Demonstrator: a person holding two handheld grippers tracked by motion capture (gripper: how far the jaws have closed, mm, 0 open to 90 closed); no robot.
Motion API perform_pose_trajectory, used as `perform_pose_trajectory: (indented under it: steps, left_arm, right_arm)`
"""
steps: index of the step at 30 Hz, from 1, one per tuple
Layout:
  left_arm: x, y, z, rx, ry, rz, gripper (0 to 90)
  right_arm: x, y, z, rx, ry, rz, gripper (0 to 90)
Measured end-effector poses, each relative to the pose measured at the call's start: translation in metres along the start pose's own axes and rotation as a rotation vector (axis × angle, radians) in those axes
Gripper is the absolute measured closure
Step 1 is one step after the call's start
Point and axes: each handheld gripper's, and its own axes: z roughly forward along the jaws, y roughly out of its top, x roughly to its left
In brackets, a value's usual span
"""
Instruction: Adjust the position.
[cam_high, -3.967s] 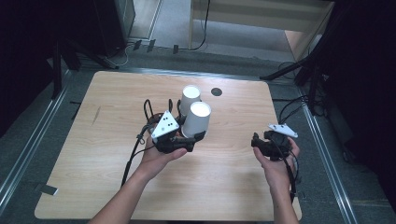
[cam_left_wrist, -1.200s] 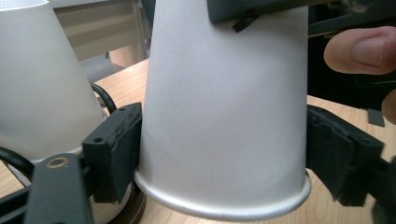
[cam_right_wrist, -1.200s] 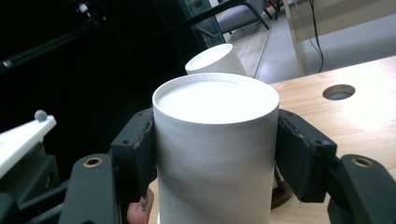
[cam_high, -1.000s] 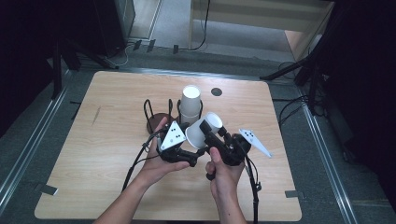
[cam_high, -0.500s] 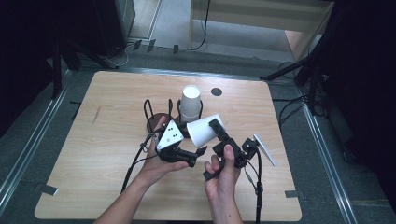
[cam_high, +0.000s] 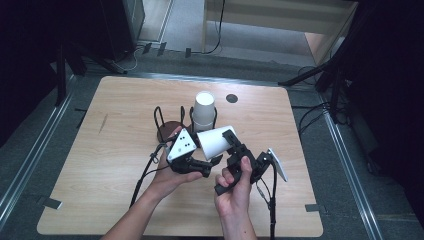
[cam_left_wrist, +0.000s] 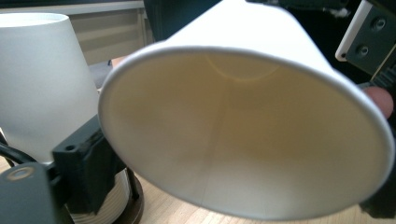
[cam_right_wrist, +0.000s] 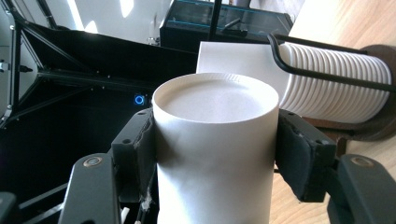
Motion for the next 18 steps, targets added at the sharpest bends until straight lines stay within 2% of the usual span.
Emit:
perform_pose_trajectory:
  steps: [6, 8, 12, 14, 18]
  left_arm:
    - [0.0007, 0.0006, -0.0027, -0.014, -0.007, 0.004, 13.7]
    - [0.0006, 0.0005, -0.0033, -0.019, -0.009, 0.007, 16.4]
    - [-0.0004, 0.0002, -0.0035, -0.022, -0.019, 0.018, 19.6]
    - [-0.0005, 0.0001, -0.0033, -0.022, -0.021, 0.018, 20.8]
    - [-0.0008, -0.0001, -0.0036, -0.025, -0.028, 0.021, 22.1]
  right_arm:
    - [-0.001, 0.0007, 0.0003, 0.006, 0.01, 0.013, 34.4]
    - [-0.001, 0.0019, 0.0007, 0.008, 0.016, 0.004, 33.2]
    - [-0.0008, 0.0059, 0.0, 0.017, 0.033, -0.04, 30.9]
    - [-0.0009, 0.0077, -0.0003, 0.027, 0.035, -0.078, 30.2]
    - [-0.0004, 0.0092, -0.0011, 0.037, 0.036, -0.114, 29.6]
